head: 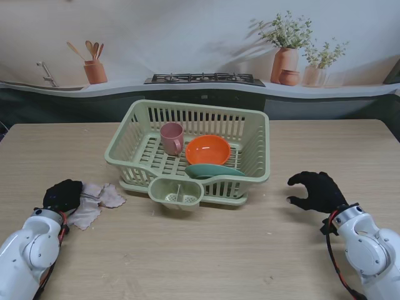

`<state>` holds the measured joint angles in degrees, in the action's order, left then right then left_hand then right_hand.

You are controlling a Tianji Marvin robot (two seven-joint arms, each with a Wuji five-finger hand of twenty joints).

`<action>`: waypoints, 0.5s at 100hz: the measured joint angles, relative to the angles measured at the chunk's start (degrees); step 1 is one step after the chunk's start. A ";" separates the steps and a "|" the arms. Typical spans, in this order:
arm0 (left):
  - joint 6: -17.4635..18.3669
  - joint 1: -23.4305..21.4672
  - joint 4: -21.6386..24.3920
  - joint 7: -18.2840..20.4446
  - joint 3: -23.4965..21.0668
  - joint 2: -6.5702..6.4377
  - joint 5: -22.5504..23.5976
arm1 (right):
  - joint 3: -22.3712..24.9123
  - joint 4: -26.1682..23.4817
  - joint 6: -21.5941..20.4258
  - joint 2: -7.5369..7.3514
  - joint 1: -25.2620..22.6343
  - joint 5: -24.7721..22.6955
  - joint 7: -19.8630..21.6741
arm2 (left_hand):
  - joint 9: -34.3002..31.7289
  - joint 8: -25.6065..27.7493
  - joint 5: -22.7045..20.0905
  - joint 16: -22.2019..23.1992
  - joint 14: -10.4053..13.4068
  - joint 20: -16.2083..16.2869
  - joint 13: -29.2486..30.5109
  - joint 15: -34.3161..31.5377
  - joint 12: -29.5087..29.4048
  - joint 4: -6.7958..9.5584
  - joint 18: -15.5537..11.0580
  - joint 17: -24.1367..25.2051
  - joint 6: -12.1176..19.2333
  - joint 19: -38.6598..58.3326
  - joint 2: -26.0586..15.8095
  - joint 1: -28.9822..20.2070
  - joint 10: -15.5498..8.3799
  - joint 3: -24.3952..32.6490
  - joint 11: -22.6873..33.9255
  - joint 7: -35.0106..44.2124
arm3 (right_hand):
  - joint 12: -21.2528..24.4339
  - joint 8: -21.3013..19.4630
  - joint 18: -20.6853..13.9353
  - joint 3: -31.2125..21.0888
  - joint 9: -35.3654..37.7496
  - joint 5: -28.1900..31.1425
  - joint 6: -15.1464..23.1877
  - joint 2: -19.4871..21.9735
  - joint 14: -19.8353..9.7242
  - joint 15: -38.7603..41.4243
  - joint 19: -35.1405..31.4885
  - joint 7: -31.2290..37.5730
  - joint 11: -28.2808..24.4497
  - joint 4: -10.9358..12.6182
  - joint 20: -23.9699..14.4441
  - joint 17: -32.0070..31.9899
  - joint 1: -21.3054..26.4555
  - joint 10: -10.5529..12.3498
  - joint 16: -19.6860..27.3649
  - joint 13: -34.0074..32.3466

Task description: Clear dishes and wipe the table

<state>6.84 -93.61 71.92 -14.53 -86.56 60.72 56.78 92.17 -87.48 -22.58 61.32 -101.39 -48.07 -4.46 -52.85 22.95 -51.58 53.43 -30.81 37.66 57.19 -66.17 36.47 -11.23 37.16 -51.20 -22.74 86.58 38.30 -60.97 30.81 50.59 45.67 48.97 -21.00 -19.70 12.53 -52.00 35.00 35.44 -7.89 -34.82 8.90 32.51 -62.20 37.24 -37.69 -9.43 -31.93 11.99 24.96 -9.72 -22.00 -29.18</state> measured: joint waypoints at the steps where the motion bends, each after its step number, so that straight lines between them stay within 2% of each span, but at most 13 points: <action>1: 0.15 -0.39 0.26 0.00 -0.25 0.01 0.09 | 0.00 0.00 0.00 0.00 0.00 0.00 0.00 | -0.31 0.00 0.00 0.00 0.00 0.00 0.00 0.00 0.00 0.00 0.00 0.04 0.02 0.00 0.00 0.00 0.00 -0.01 0.00 0.00 | 0.00 0.00 0.00 0.00 0.00 0.00 0.00 0.00 0.00 0.00 0.00 0.00 0.00 0.00 0.00 0.00 0.00 0.00 0.00 0.00; 20: 1.51 -7.26 3.59 -2.87 -4.25 0.03 5.58 | 0.10 -0.05 -0.01 0.00 -0.12 0.07 0.03 | -1.42 -0.01 -0.09 0.00 -0.01 0.21 0.00 0.00 -0.13 0.00 0.01 0.52 0.77 0.00 0.08 0.05 -0.62 -0.32 0.00 -0.01 | 0.00 0.00 0.00 0.00 0.00 0.00 0.00 0.00 0.00 0.00 0.00 0.00 0.00 0.00 0.00 0.00 0.00 0.00 0.00 0.00; 36: 1.47 -12.58 6.90 -4.03 -6.63 -0.10 6.11 | 0.21 -0.06 -0.26 0.00 -0.16 0.07 0.00 | -1.88 -0.01 -0.09 0.00 -0.46 1.15 0.00 0.17 -0.15 0.00 0.31 0.86 0.77 0.00 0.09 0.05 -0.65 -0.32 -0.35 -0.08 | 0.00 0.00 0.00 0.00 0.00 0.00 0.00 0.00 0.00 0.00 0.00 0.00 0.00 0.00 0.00 0.00 0.00 0.00 0.00 0.00; 50: 0.98 -14.60 7.44 -6.29 -7.36 -0.13 8.20 | 0.25 -0.06 -0.47 0.00 -0.16 0.06 0.02 | -1.89 -0.01 -0.09 0.00 -0.48 1.35 0.00 0.18 -0.16 0.00 0.32 0.87 0.76 0.00 0.09 0.06 -0.66 -0.32 -0.48 -0.09 | 0.00 0.00 0.00 0.00 0.00 0.00 0.00 0.00 0.00 0.00 0.00 0.00 0.00 0.00 0.00 0.00 0.00 0.00 0.00 0.00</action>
<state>7.81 -108.21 79.36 -20.82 -93.92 60.59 64.98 92.43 -87.53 -23.05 61.33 -101.55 -48.02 -4.44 -54.74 22.94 -51.67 53.43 -31.29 39.01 57.19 -66.00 36.31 -11.23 37.48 -50.34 -21.98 86.58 38.39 -60.92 30.15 50.27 45.19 48.88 -21.00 -19.70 12.53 -52.00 35.00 35.44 -7.88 -34.82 8.90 32.51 -62.20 37.24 -37.69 -9.43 -31.93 11.99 24.96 -9.72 -22.00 -29.18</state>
